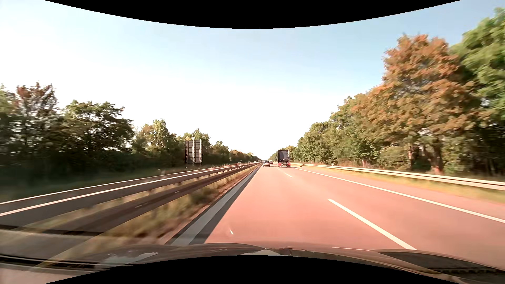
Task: Follow the waypoints while adhering to traffic rules and regulations
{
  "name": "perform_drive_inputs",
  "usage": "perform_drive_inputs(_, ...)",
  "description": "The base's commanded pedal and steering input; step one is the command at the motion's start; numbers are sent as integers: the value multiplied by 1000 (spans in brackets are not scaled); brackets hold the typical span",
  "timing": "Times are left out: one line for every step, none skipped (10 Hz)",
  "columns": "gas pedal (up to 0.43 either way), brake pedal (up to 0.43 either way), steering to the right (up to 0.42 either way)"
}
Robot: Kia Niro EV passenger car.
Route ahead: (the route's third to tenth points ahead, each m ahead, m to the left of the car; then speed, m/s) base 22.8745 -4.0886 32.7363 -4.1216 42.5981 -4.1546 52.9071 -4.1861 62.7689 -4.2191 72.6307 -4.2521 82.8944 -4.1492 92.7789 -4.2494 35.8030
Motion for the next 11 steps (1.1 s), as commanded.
perform_drive_inputs(488, 6, -2)
perform_drive_inputs(488, 6, -2)
perform_drive_inputs(488, 6, -2)
perform_drive_inputs(488, 6, -2)
perform_drive_inputs(488, 6, -2)
perform_drive_inputs(488, 6, -2)
perform_drive_inputs(488, 6, -3)
perform_drive_inputs(488, 6, -2)
perform_drive_inputs(488, 6, -2)
perform_drive_inputs(488, 6, -3)
perform_drive_inputs(488, 6, -2)
